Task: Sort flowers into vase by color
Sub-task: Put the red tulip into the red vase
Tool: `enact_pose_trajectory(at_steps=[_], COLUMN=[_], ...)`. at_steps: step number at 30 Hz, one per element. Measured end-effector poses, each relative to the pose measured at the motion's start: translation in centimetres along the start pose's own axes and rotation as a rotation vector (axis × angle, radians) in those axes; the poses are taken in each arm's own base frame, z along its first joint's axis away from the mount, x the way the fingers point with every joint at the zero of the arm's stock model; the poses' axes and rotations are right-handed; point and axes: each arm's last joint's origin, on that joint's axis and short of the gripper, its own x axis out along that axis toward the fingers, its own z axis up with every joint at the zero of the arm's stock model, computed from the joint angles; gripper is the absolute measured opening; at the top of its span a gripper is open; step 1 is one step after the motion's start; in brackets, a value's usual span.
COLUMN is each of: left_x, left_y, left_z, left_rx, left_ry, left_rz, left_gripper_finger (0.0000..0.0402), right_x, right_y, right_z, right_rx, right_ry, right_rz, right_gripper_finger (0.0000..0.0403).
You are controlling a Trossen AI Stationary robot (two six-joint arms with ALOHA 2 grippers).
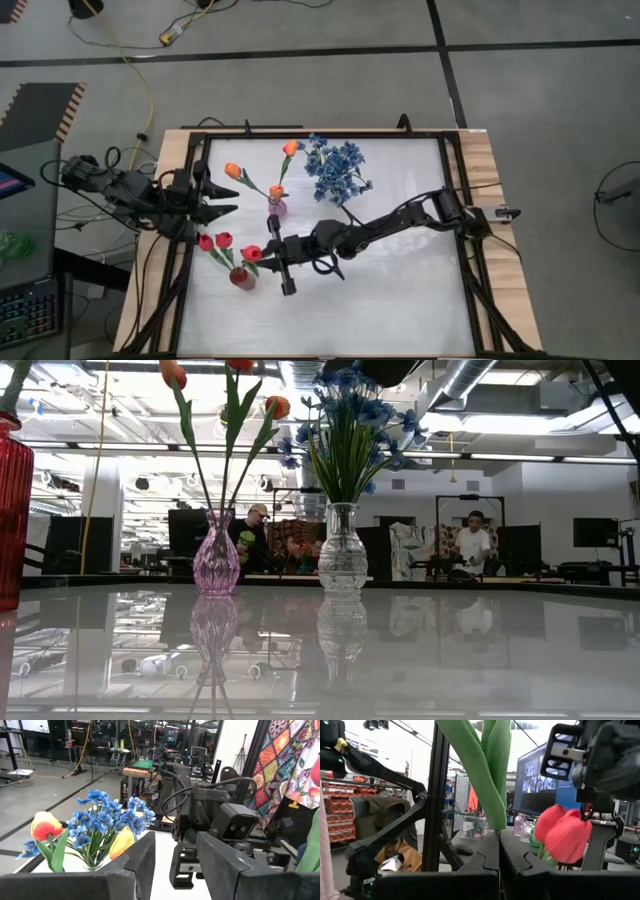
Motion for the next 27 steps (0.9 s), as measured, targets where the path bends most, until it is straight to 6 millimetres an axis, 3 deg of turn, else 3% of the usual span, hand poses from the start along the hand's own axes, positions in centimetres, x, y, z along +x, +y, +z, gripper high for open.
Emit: enact_pose_trajectory(at_steps=[27], left_x=[0.0], left_y=[0.0], left_z=[0.0], left_rx=[0.02], left_ry=[-0.001], left_rz=[0.0], left_gripper_finger=[0.0133], right_x=[0.7], right_y=[0.1], right_z=[0.8], right_rx=[0.002], right_ry=[0.013], right_rz=[0.001], right_gripper_finger=[0.0021])
